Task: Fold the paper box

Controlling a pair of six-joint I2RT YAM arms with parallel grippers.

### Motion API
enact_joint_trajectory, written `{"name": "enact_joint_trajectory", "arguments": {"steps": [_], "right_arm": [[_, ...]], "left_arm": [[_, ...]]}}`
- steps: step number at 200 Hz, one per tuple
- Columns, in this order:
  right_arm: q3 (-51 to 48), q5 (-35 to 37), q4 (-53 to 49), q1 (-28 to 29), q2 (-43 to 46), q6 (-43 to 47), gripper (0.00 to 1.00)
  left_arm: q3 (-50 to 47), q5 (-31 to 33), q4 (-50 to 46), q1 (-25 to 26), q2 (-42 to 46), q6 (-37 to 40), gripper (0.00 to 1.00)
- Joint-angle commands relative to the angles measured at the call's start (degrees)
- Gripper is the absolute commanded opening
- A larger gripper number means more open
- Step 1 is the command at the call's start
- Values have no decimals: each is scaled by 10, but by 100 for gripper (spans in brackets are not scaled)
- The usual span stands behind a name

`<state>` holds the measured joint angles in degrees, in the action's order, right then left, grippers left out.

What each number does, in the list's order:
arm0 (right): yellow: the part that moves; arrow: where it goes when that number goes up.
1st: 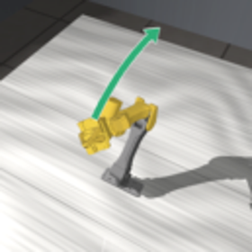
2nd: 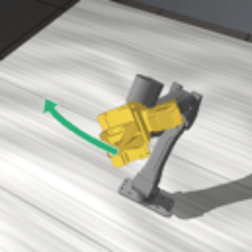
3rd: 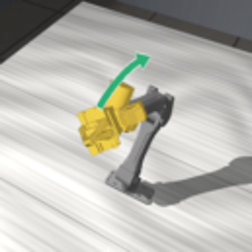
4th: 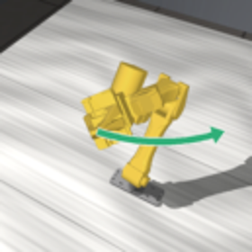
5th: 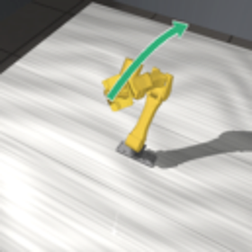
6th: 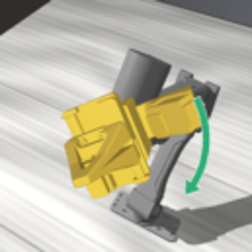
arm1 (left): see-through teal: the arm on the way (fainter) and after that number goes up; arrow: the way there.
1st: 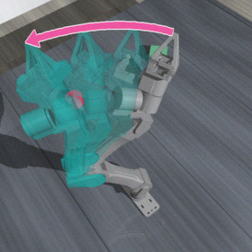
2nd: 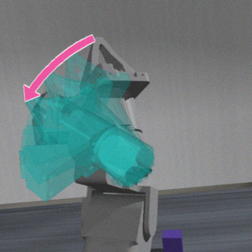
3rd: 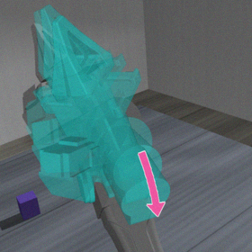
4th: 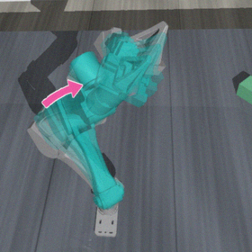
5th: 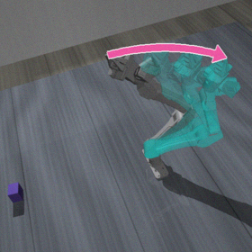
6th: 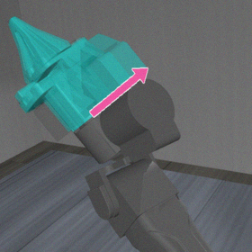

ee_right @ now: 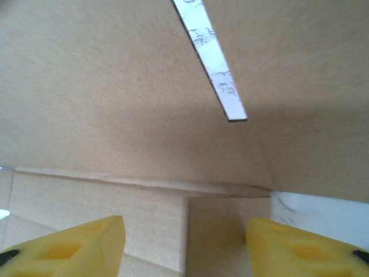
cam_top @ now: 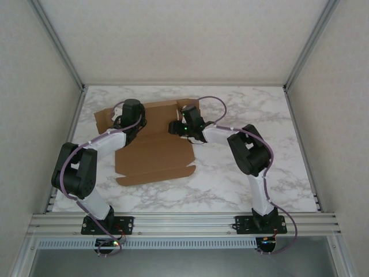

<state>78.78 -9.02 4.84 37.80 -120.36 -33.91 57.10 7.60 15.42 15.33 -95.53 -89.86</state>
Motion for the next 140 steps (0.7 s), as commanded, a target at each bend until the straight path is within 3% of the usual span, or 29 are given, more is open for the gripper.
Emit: {"name": "enact_joint_trajectory", "arguments": {"steps": [1, 51, 98, 140], "right_arm": [[-23, 1, 13, 0, 81, 39, 58], [-106, -34, 33, -22, 179, 56, 56], [-160, -1, 27, -53, 276, 74, 55], [-188, 37, 25, -90, 349, 86, 56]], "left_arm": [[-21, -14, -65, 4, -4, 17, 0], [-42, -7, -50, 10, 15, 41, 0], [-64, 8, 5, 18, 58, 109, 0], [-132, -12, 168, 28, 94, 143, 0]]}}
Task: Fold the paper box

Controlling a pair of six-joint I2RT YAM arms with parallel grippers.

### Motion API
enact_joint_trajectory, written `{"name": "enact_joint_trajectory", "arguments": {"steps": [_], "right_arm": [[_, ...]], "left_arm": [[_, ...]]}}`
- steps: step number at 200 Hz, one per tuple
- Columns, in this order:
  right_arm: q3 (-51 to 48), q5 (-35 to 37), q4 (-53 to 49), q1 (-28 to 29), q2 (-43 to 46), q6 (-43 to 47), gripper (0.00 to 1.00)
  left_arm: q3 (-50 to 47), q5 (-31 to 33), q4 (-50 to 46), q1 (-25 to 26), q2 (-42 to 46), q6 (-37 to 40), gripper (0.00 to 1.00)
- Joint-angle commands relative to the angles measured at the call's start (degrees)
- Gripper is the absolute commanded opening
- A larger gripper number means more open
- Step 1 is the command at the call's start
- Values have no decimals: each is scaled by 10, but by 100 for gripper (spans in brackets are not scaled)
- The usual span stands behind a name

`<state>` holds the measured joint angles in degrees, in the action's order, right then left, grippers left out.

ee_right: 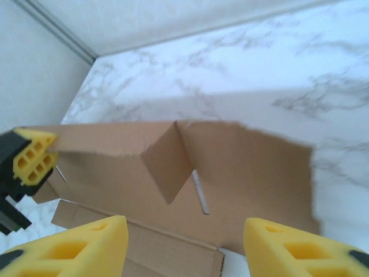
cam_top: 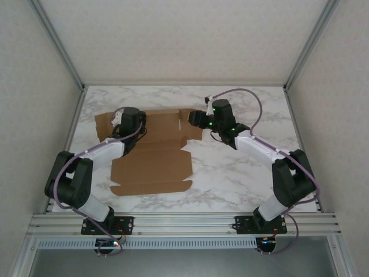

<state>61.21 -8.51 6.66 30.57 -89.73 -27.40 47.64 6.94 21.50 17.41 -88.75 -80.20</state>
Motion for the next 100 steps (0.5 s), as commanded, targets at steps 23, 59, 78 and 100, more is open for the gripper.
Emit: {"name": "enact_joint_trajectory", "arguments": {"steps": [23, 59, 78, 100], "right_arm": [[-3, 36, -12, -36, 59, 28, 56], [2, 49, -48, -50, 66, 32, 55], [-10, 60, -51, -55, 72, 32, 55], [-19, 90, -50, -65, 69, 37, 53]], "left_arm": [[-77, -27, 206, 13, 33, 57, 0], [-125, -54, 292, 18, 33, 82, 0], [-157, -65, 330, 17, 37, 90, 0], [-176, -76, 336, 17, 48, 117, 0]]}}
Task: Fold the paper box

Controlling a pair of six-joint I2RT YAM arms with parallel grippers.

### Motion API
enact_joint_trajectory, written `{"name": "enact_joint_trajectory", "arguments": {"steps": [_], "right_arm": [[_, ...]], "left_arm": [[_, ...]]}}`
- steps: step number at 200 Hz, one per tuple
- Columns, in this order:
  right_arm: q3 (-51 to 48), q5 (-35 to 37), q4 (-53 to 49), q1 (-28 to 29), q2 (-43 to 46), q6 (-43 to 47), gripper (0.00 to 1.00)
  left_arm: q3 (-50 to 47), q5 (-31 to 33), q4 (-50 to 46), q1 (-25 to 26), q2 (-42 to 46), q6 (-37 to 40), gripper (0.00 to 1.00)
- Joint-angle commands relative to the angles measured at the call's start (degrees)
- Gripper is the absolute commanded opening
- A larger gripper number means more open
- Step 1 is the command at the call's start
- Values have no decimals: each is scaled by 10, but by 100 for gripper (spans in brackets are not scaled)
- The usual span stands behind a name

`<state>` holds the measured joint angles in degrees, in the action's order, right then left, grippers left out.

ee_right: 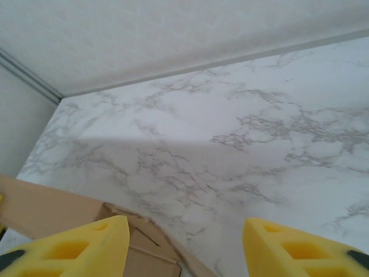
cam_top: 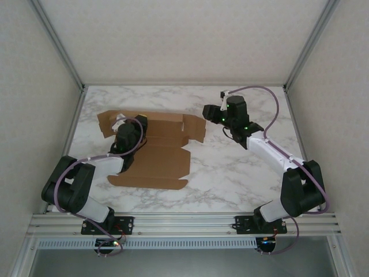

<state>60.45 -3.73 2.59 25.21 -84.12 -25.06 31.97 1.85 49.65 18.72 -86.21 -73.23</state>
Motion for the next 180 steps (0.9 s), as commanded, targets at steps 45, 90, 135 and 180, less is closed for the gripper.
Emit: {"name": "enact_joint_trajectory", "arguments": {"steps": [45, 90, 135, 180], "right_arm": [[-8, 50, -14, -20, -37, 162, 51], [-36, 32, -30, -29, -70, 289, 46], [-87, -70, 0, -32, -54, 312, 43], [-63, -164, -47, -27, -70, 324, 44]], "left_arm": [[13, -54, -55, 1, 35, 91, 0], [29, -61, -108, 1, 33, 91, 0], [39, -61, -127, -4, 16, 71, 0], [66, -74, -153, -9, -8, 48, 0]]}}
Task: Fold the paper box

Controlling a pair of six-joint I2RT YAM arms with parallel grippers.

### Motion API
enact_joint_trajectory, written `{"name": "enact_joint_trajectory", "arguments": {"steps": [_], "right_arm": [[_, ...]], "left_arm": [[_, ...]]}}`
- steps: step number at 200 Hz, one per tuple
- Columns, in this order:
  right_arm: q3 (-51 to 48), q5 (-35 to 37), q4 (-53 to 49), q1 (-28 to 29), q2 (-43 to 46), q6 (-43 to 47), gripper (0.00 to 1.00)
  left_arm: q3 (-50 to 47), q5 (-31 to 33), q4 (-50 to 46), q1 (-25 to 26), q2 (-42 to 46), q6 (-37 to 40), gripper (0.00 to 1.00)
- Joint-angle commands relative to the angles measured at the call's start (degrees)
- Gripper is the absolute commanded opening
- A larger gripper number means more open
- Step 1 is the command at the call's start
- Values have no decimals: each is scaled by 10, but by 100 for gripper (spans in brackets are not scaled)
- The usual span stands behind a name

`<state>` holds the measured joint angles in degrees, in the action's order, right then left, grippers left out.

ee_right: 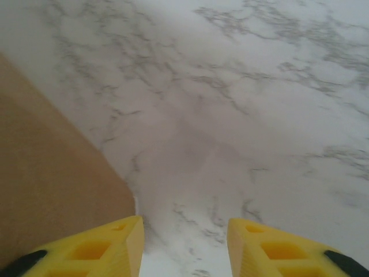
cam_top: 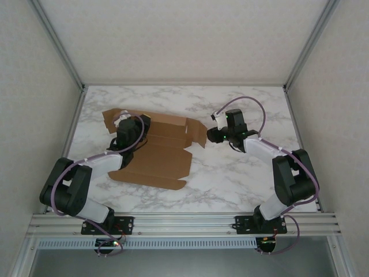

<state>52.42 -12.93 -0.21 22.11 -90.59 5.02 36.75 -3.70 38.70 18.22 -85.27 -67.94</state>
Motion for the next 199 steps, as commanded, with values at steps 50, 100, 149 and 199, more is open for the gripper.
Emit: {"name": "enact_joint_trajectory", "arguments": {"steps": [50, 100, 149, 199], "right_arm": [[38, -101, -14, 31, -16, 59, 47], [68, -106, -5, 62, -40, 66, 48], [87, -52, -14, 97, -66, 107, 48], [61, 47, 47, 105, -60, 119, 52]], "left_arm": [[31, -34, -42, -4, -33, -17, 0], [29, -40, -42, -4, -38, -20, 0], [28, -44, -43, -4, -34, -16, 0], [21, -54, -37, -5, -34, -16, 0]]}}
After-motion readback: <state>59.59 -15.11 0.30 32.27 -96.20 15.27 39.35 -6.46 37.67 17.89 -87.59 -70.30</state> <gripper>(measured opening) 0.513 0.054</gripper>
